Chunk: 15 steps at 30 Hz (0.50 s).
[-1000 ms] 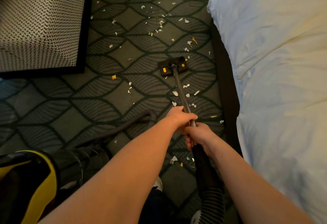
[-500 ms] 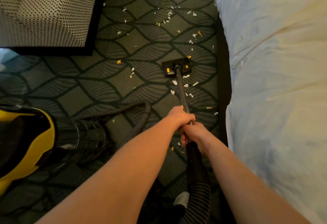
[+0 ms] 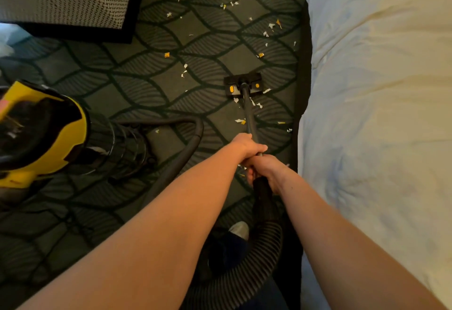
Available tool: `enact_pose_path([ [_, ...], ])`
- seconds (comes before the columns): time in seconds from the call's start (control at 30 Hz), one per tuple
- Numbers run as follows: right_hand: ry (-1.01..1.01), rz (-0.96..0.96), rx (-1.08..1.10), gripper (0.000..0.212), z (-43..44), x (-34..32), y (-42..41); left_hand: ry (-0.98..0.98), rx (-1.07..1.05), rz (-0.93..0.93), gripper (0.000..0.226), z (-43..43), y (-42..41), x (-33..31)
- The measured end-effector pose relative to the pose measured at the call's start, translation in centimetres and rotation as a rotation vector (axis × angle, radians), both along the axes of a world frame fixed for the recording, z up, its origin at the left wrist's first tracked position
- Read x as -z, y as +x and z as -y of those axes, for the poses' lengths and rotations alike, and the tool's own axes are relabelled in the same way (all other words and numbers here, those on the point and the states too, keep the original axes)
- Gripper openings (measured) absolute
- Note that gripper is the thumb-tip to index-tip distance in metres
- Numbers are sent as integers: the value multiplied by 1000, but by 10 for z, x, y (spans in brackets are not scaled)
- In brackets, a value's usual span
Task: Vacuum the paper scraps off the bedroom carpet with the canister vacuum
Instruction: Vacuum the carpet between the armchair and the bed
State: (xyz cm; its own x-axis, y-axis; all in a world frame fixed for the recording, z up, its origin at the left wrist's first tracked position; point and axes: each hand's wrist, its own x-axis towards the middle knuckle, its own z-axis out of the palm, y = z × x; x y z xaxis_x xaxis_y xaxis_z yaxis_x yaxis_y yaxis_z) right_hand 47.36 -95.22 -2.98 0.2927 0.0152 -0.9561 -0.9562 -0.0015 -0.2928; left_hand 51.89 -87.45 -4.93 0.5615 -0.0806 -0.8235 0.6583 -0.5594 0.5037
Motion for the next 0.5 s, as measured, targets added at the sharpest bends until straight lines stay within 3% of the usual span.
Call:
enact_pose_path([
  [0.5, 41, -118, 19, 12, -17, -13, -80, 38, 49, -71, 70, -17, -80, -19],
])
